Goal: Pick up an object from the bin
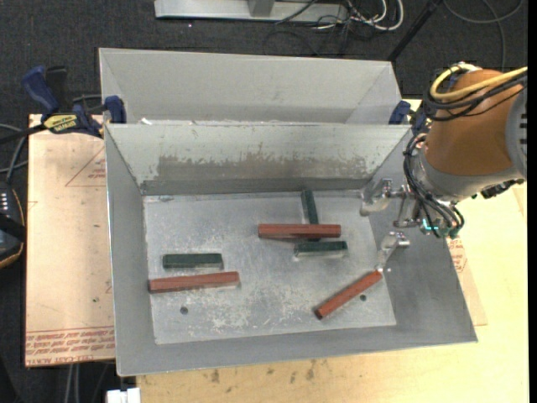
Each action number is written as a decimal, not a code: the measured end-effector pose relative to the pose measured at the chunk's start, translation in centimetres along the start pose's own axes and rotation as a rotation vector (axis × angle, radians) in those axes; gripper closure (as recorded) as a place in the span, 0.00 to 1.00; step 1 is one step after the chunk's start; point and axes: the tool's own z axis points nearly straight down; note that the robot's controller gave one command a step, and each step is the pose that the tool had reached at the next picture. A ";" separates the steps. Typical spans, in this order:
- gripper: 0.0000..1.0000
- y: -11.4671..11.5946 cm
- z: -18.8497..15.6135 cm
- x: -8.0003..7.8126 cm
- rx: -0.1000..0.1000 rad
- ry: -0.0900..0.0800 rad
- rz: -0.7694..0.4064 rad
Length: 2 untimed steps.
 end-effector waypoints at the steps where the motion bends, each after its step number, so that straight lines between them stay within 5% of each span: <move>1: 0.00 0.0 -0.4 -0.2 0.001 -0.007 -0.002; 2: 0.00 0.0 3.5 2.7 0.002 -0.012 -0.077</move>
Offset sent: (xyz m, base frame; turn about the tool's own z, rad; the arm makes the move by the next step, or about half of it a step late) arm -0.0735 -0.0013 -0.0966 -0.1899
